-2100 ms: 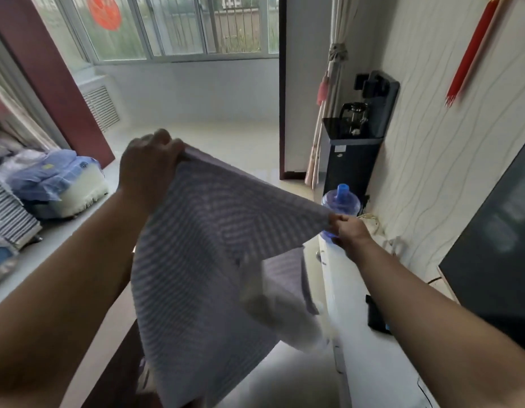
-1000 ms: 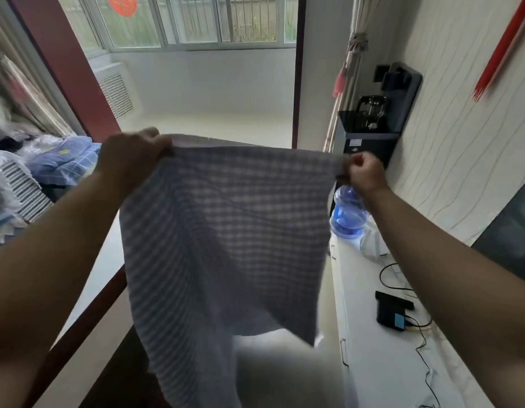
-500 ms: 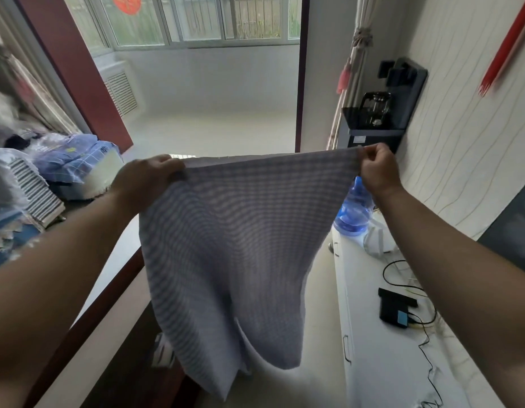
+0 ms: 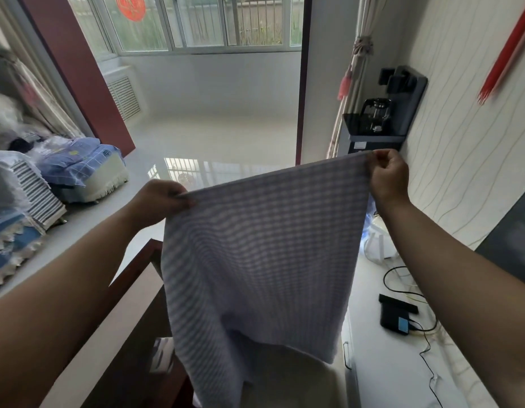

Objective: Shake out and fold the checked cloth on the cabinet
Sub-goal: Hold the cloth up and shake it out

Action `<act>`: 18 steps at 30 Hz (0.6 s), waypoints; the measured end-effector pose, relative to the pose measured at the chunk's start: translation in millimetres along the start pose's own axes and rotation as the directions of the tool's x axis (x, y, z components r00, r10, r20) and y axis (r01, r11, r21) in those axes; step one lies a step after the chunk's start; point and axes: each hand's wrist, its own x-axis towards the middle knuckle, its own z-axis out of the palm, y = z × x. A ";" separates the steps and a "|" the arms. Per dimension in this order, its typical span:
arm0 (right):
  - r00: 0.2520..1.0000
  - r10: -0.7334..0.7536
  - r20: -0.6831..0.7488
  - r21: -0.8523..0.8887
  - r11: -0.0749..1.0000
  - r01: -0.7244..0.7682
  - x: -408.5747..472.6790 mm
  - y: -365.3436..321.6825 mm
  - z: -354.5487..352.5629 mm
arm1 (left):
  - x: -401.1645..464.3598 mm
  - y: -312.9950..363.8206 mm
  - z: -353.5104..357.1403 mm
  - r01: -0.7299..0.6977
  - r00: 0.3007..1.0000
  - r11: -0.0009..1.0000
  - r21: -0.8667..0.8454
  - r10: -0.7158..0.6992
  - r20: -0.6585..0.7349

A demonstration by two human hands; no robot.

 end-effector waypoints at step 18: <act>0.999 -0.015 -0.048 -0.155 0.988 0.007 7.7 7.4 12.9 | 1.3 -6.9 36.4 -0.054 0.961 0.993 -0.107 0.023 -0.277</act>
